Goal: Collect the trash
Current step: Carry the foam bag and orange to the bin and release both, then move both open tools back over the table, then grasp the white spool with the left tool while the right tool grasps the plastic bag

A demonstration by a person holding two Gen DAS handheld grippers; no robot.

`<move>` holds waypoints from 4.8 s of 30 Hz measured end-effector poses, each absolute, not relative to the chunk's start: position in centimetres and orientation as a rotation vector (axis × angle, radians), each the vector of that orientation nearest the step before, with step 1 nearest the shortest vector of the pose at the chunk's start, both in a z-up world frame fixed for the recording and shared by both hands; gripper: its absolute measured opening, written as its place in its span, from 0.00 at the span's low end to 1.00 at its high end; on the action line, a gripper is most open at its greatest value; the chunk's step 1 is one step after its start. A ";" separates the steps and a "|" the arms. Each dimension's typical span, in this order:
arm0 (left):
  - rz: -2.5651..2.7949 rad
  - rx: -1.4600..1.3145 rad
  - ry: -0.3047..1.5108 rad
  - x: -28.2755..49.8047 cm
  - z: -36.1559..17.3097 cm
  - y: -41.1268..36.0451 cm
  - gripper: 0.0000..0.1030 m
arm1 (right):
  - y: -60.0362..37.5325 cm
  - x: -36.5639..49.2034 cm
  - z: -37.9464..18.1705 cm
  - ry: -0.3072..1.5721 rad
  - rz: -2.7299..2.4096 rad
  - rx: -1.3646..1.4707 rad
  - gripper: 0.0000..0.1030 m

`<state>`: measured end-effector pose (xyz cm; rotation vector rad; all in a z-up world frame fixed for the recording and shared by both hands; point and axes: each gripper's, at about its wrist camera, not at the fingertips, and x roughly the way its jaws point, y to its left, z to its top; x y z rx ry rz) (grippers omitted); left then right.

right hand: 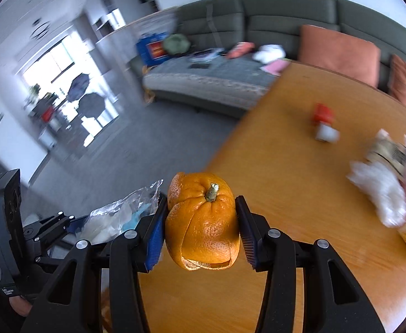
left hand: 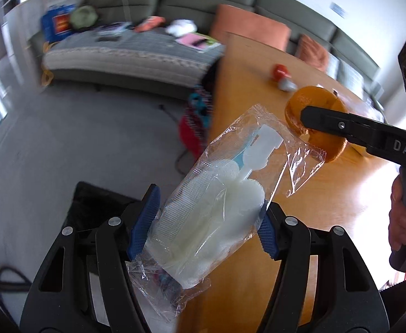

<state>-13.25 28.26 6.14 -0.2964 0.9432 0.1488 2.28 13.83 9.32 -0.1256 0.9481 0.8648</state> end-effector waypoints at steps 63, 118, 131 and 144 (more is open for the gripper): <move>0.413 -0.249 0.977 -12.5 7.6 32.8 0.95 | 19.3 2.7 14.4 0.850 0.955 -0.081 0.67; 0.044 -0.165 1.035 12.4 4.7 13.5 0.95 | -3.8 21.3 8.6 0.842 0.478 -0.035 0.38; 0.171 -0.046 1.024 18.3 2.5 11.3 0.88 | -4.2 24.0 8.8 0.871 0.488 0.079 0.39; 0.094 -0.109 1.041 17.7 2.3 12.1 0.29 | -4.7 23.3 9.3 0.869 0.477 0.108 0.39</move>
